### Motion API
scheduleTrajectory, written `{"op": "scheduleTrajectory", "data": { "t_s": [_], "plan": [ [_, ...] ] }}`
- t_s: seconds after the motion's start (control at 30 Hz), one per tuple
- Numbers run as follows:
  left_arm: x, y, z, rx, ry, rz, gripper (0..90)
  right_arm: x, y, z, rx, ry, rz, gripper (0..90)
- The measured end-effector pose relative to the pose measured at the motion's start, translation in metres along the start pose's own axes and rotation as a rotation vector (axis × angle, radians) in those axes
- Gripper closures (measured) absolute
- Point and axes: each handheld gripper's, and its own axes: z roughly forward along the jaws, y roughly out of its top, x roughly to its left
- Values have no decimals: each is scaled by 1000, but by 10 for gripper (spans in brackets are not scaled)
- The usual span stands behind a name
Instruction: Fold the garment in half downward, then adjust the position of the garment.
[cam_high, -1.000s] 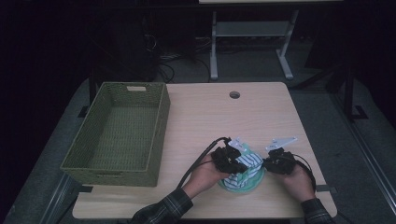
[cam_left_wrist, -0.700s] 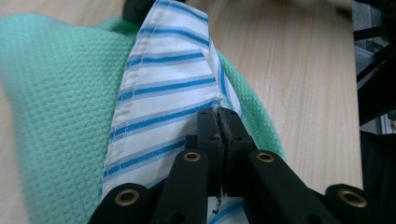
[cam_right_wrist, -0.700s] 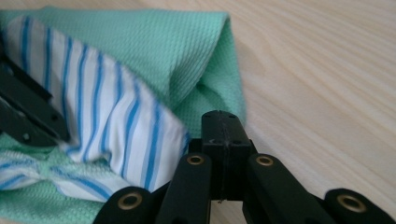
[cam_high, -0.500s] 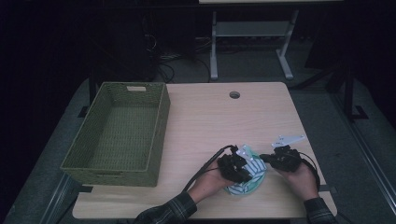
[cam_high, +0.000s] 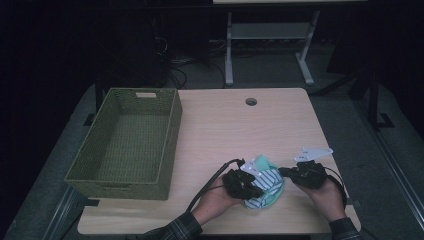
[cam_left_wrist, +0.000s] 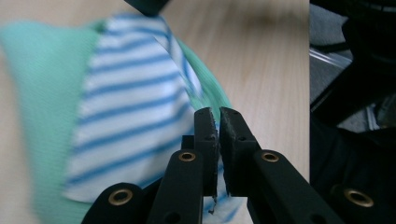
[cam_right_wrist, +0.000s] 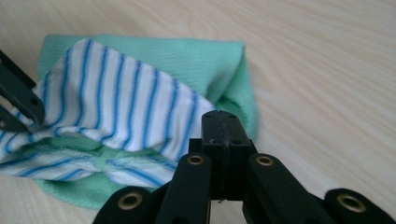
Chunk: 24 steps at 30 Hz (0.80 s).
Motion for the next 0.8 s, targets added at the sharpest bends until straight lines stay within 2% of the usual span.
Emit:
{"op": "scheduleTrajectory", "data": {
  "t_s": [0.1, 0.2, 0.37, 0.47, 0.57, 0.63, 0.8],
  "plan": [
    [-3, -4, 10, 32, -13, 4, 851, 4, -1, 4, 20, 14, 7, 898],
    [-4, -7, 20, 73, 2, 23, 848, 4, -3, 10, 54, 21, 2, 898],
    [-5, -7, 21, 75, -4, 25, 838, 1, -7, 21, 114, 11, -6, 898],
    [-5, -6, 17, 60, -11, 13, 822, 0, -6, 19, 103, 13, -5, 898],
    [-2, -4, 10, 49, -3, 13, 820, 0, -2, 13, 70, 10, -3, 898],
    [1, -4, 4, 31, -4, -1, 820, -2, 2, 11, 50, 10, -4, 898],
    [7, -6, -11, 0, 30, -19, 835, -3, 15, 15, 18, 19, -20, 898]
  ]
}}
